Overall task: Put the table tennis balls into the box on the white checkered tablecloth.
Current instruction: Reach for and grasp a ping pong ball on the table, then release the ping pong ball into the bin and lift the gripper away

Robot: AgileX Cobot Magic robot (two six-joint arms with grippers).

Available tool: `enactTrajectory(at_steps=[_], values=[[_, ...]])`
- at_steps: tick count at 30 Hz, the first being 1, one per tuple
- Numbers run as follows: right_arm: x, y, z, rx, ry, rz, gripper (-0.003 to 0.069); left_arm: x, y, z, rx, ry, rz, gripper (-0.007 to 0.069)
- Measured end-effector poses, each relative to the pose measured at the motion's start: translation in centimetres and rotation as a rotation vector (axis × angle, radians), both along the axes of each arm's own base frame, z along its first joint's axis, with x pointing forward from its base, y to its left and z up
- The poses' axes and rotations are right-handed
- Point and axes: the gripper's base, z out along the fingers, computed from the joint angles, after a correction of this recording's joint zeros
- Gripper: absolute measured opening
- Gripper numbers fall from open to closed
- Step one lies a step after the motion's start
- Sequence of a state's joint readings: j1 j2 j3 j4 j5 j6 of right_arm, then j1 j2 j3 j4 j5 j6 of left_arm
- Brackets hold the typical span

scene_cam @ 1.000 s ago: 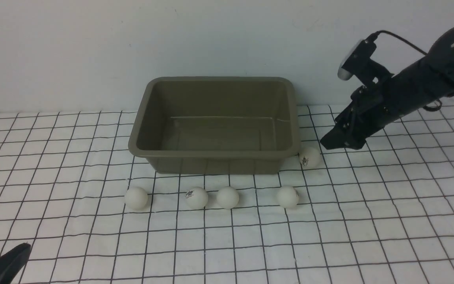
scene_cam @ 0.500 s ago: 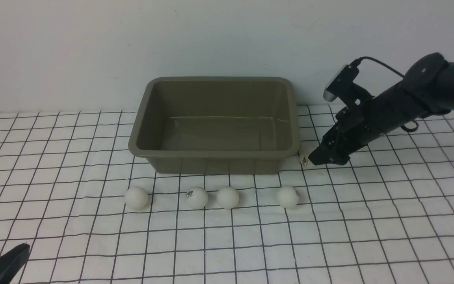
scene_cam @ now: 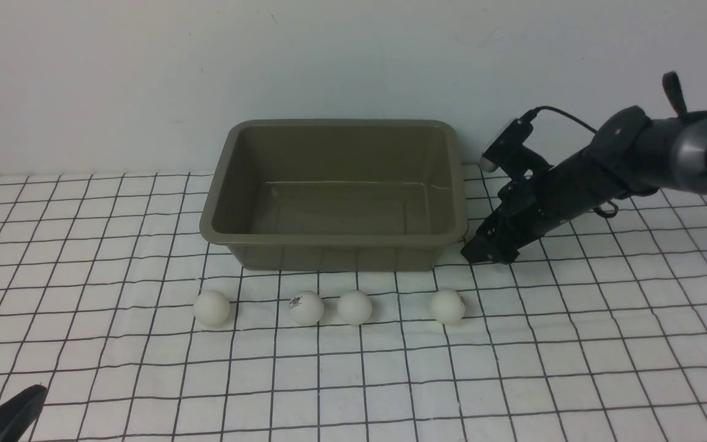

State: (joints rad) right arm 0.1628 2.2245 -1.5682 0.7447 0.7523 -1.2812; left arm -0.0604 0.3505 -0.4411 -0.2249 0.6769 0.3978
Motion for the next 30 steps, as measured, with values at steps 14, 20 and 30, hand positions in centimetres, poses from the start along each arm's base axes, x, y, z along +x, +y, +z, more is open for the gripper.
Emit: enactTrajectory(at_steps=[14, 20, 30], values=[[-1.0, -0.4, 8.9, 0.082, -0.155, -0.048, 0.0360, 0.0, 0.0, 0.0, 0.001, 0.002, 0.000, 0.0395], [-1.6, 1.5, 10.4, 0.231, -0.149, -0.022, 0.0360, 0.0, 0.0, 0.0, 0.001, 0.005, -0.001, 0.0395], [-2.6, 4.6, 10.0, 0.254, -0.156, 0.118, 0.0405, -0.1, 0.0, -0.2, 0.002, 0.029, -0.006, 0.0395]])
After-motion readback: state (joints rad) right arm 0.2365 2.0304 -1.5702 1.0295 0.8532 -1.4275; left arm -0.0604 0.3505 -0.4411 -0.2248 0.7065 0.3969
